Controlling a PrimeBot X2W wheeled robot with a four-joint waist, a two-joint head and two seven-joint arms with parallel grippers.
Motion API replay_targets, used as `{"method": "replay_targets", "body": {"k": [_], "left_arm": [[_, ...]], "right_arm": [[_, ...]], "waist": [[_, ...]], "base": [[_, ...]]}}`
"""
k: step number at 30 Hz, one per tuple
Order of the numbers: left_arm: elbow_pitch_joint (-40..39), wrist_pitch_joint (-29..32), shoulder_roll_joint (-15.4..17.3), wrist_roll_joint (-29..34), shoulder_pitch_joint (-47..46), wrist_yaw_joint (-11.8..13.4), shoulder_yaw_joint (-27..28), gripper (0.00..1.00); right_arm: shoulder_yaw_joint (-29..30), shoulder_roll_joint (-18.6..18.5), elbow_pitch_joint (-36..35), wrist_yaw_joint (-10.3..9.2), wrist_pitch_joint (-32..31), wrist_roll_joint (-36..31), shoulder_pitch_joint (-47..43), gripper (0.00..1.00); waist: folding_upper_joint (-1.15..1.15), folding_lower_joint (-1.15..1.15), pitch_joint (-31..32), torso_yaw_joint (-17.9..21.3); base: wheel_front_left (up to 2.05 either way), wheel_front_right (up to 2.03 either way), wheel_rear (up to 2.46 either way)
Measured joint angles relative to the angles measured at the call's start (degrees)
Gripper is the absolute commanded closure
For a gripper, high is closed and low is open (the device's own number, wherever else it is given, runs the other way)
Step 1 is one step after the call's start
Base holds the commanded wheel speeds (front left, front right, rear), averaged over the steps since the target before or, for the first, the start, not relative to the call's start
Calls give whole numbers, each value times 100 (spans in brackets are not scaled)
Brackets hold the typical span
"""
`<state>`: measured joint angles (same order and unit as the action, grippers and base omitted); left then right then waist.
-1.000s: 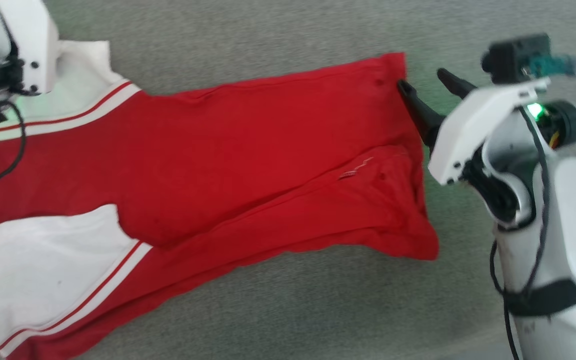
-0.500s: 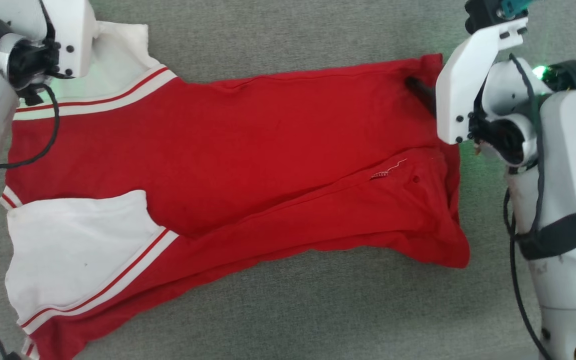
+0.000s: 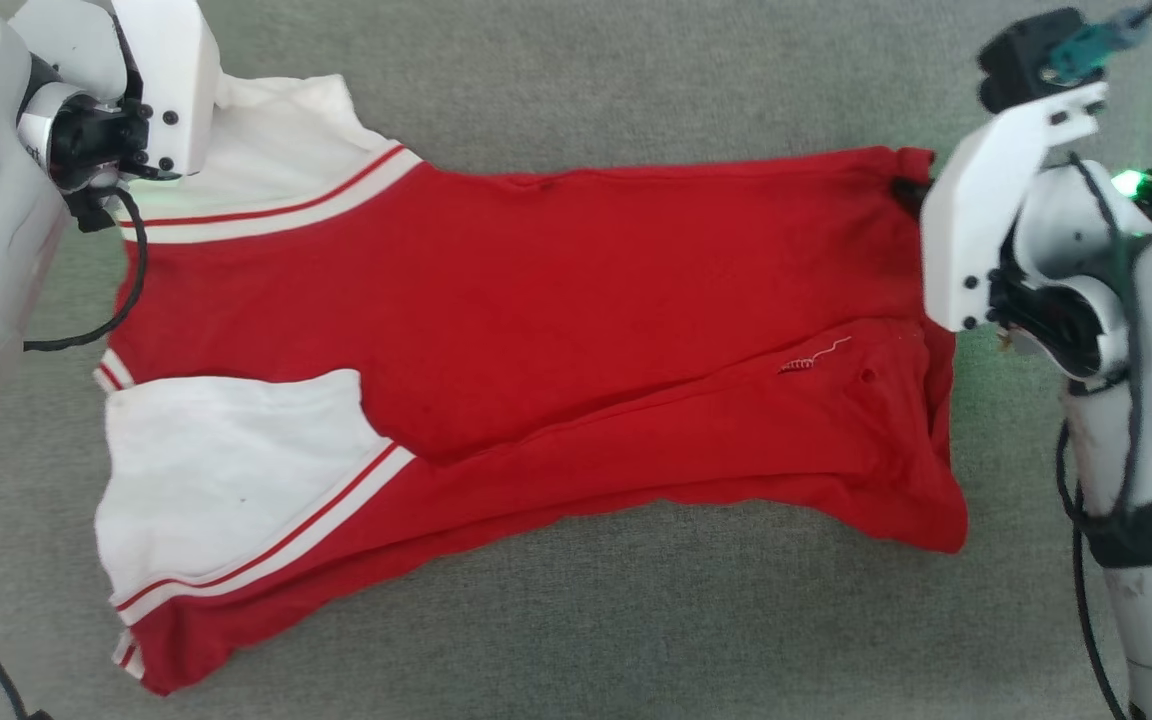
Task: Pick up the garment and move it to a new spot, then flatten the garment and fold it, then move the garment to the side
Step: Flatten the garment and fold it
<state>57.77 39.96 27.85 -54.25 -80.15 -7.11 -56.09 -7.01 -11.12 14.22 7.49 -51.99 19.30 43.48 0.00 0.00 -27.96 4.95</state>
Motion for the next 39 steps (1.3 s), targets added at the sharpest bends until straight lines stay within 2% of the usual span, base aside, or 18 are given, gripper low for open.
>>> {"method": "replay_targets", "body": {"k": [8, 12, 16, 19, 20, 21, 22, 23, 27, 28, 29, 30, 32, 35, 38, 39], "left_arm": [[-590, 333, 205, -80, 147, 15, -68, 100], [-1150, 511, 379, -131, 378, 240, -118, 100], [-1968, 790, 671, -187, 759, 600, -156, 100], [-2744, 1077, 966, -232, 1073, 976, -199, 100], [-2744, 1077, 966, -232, 1073, 976, -199, 100], [-3353, 1233, 1198, -290, 1306, 1260, -203, 100], [-3353, 1233, 1198, -290, 1306, 1260, -203, 100], [-3978, 1412, 1411, -388, 1547, 1549, -194, 100], [-5072, 1720, 1853, -561, 2030, 2131, -221, 100], [-5319, 1759, 1954, -564, 2131, 2243, -235, 100], [-5319, 1759, 1954, -564, 2131, 2243, -235, 100], [-5689, 1808, 2105, -633, 2340, 2464, -235, 100], [-5895, 1806, 2178, -714, 2565, 2638, -241, 100], [-5958, 1770, 2219, -754, 2757, 2698, -277, 100], [-5836, 1573, 2119, -881, 2989, 2755, -265, 100], [-5761, 1485, 2069, -916, 3042, 2767, -245, 80]], "right_arm": [[187, -286, -786, 0, -84, 129, -556, 100], [276, -439, -1255, 1, -253, 198, -897, 100], [388, -564, -1748, 0, -459, 285, -1296, 100], [510, -619, -2121, 0, -622, 356, -1604, 100], [510, -619, -2121, 0, -622, 356, -1604, 100], [571, -667, -2365, 1, -747, 388, -1813, 100], [571, -667, -2365, 1, -747, 388, -1813, 100], [654, -624, -2580, 0, -899, 392, -2023, 100], [744, -567, -2950, 0, -1205, 448, -2438, 100], [768, -559, -3028, 1, -1246, 450, -2525, 100], [768, -559, -3028, 1, -1246, 450, -2525, 100], [833, -500, -3097, 1, -1311, 453, -2661, 100], [844, -458, -3089, 1, -1349, 443, -2799, 100], [847, -390, -3051, 0, -1349, 434, -2874, 100], [790, -343, -2908, 0, -1276, 387, -2893, 99], [749, -342, -2846, 0, -1232, 372, -2893, 75]], "waist": [[0, 0, 417, -229], [0, 0, 582, -354], [0, 0, 721, -476], [0, 0, 799, -563], [0, 0, 799, -563], [0, 0, 837, -615], [0, 0, 837, -615], [0, 0, 865, -663], [0, 0, 885, -729], [0, 0, 880, -737], [0, 0, 880, -737], [0, 0, 862, -748], [0, 0, 839, -753], [0, 0, 815, -750], [0, 0, 781, -728], [0, 0, 773, -717]], "base": [[0, 0, 0], [0, 0, 0], [0, 0, 0], [0, 0, 0], [0, 0, 0], [0, 0, 0], [0, 0, 0], [0, 0, 0], [0, 0, 0], [0, 0, 0], [0, 0, 0], [0, 0, 0], [0, 0, 0], [0, 0, 0], [0, 0, 0], [0, 0, 0]]}}
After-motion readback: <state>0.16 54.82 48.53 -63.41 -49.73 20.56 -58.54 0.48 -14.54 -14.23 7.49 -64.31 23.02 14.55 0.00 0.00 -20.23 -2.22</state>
